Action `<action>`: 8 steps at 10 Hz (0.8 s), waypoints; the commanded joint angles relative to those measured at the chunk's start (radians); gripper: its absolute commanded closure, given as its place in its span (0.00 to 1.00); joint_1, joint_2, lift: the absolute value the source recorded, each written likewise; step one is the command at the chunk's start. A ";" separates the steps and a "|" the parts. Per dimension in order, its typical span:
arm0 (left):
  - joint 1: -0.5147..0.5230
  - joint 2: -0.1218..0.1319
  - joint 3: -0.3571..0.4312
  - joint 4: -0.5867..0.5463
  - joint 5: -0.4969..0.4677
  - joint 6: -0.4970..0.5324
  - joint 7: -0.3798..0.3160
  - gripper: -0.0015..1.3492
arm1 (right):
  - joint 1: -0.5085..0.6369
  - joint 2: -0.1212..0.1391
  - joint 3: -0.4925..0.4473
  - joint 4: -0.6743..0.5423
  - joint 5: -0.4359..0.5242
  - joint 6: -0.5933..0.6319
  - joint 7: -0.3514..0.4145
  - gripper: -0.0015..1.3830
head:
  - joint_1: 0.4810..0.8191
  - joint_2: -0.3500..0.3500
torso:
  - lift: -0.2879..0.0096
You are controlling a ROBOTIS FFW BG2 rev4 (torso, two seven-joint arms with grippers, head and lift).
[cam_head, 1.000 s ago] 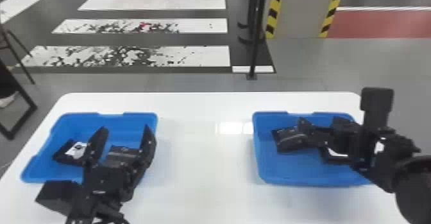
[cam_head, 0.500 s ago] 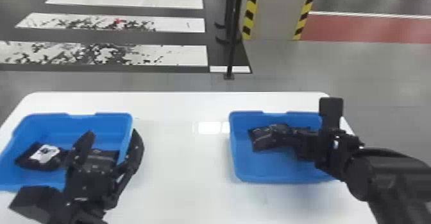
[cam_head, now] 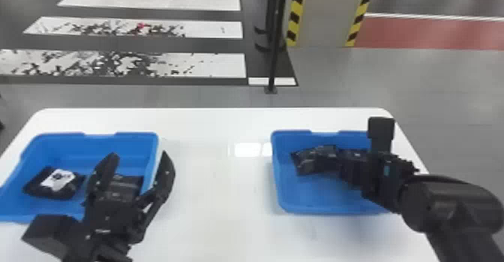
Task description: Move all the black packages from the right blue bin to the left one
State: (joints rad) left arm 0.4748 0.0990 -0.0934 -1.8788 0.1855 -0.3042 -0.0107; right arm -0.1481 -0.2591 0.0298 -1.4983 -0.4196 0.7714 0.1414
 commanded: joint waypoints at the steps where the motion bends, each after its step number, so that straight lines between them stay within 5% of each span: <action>1: -0.001 0.002 -0.004 0.002 0.000 0.002 -0.002 0.14 | -0.007 -0.003 0.014 0.005 -0.049 0.019 0.003 0.78 | 0.63 0.42 | 0.52; 6: 0.006 0.002 -0.018 0.000 0.062 -0.071 -0.006 0.13 | 0.187 0.012 -0.094 -0.250 -0.232 -0.040 0.027 0.84 | 0.63 0.48 | 0.52; 8: 0.004 0.005 -0.038 -0.005 0.110 -0.125 -0.003 0.14 | 0.222 0.014 -0.094 -0.312 -0.412 -0.119 0.113 0.84 | 0.63 0.50 | 0.52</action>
State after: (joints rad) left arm 0.4805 0.1034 -0.1234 -1.8815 0.2773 -0.4143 -0.0133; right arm 0.0658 -0.2459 -0.0628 -1.7962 -0.7810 0.6743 0.2551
